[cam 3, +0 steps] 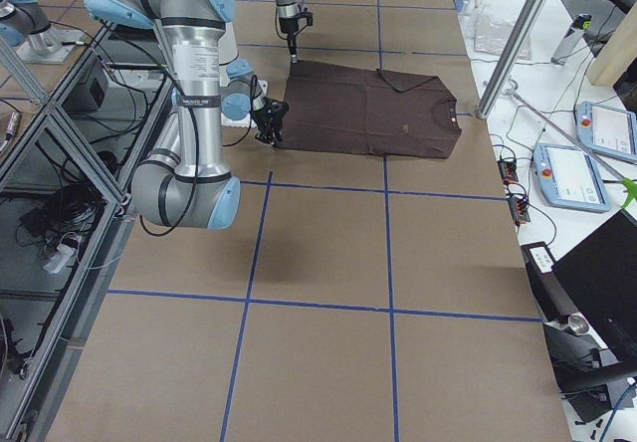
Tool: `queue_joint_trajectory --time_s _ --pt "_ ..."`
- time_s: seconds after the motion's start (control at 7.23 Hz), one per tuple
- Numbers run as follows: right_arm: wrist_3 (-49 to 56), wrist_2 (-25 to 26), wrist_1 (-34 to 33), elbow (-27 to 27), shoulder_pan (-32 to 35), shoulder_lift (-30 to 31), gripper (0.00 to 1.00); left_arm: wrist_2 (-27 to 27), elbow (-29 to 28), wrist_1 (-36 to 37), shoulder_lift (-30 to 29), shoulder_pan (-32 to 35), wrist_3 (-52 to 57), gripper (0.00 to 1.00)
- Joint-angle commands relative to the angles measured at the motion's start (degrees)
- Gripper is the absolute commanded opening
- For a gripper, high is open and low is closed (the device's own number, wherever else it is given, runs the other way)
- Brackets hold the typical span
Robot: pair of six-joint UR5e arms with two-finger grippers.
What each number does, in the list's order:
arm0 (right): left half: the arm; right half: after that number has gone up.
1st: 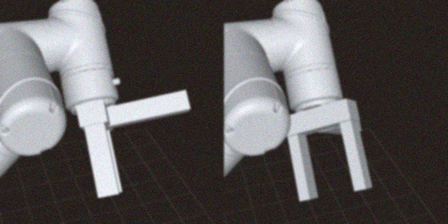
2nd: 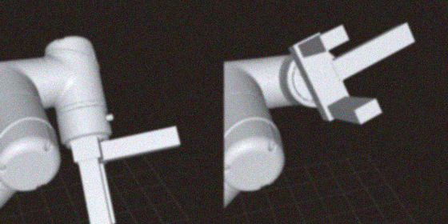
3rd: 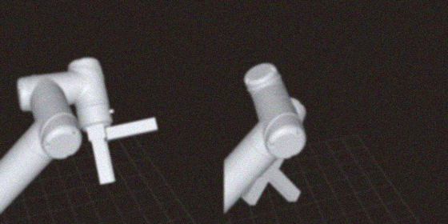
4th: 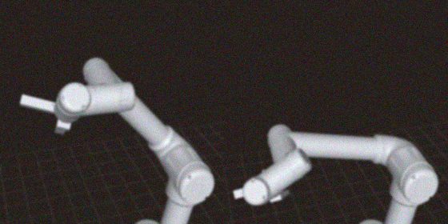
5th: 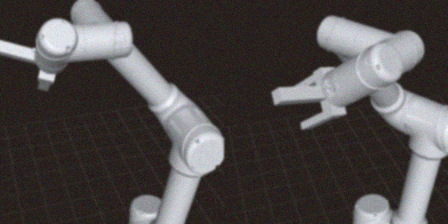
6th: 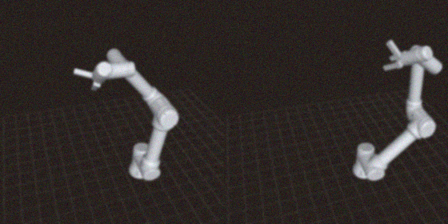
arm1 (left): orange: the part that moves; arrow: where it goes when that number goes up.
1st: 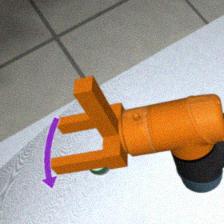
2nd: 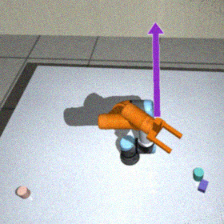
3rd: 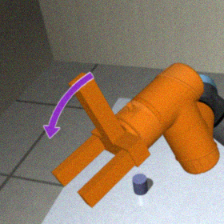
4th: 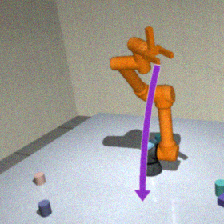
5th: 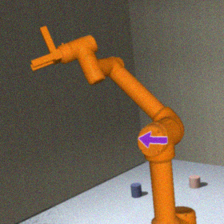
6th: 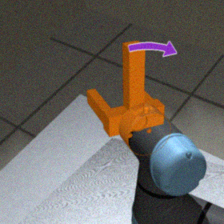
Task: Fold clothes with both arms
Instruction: 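Close both grippers on the hem corners nearest the robot, then lift the hem with both grippers and fold it toward the collar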
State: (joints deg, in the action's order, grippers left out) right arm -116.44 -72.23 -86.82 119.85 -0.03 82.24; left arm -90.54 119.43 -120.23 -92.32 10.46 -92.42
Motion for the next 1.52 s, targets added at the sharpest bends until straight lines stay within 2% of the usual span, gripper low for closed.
queue_joint_trajectory --time_s 0.0,0.28,0.41,0.55,0.69,0.83,0.97,1.11,1.24,1.38 --pt "-0.5 0.6 0.0 0.1 -0.1 0.0 0.00 0.0 0.0 0.0 0.0 0.0 0.0 0.00" --pt "-0.5 1.3 0.0 0.2 -0.3 0.1 0.00 0.0 0.1 0.0 -0.1 0.1 0.0 0.00" --pt "-0.2 1.2 -0.4 3.7 0.4 0.6 0.00 -0.1 3.0 2.0 0.1 0.2 0.1 0.00" --pt "0.0 0.8 -6.6 13.9 0.4 2.2 0.00 -3.1 11.1 12.5 -0.5 -0.1 0.1 0.00" --pt "-0.3 -0.6 -16.5 23.3 -1.0 1.8 0.00 -6.1 20.7 22.8 -1.9 0.0 0.1 0.00" --pt "-0.3 -2.5 -23.8 31.0 -2.3 1.5 0.00 -7.0 27.9 34.1 -6.2 0.1 0.0 0.00" --pt "-0.3 -2.7 -25.1 31.8 -2.5 1.3 0.00 -8.5 29.0 41.8 -12.0 0.1 0.1 0.00" --pt "0.0 -2.8 -25.1 31.4 -2.4 1.2 0.00 -8.6 27.3 42.8 -13.8 0.5 0.7 0.00" --pt "0.9 -3.2 -25.3 29.5 1.1 -1.8 0.00 -8.4 25.0 42.7 -14.8 3.5 3.5 0.00" --pt "4.9 -4.6 -25.5 24.3 7.4 -7.8 0.00 -8.9 20.7 43.0 -18.5 10.5 11.0 0.00"
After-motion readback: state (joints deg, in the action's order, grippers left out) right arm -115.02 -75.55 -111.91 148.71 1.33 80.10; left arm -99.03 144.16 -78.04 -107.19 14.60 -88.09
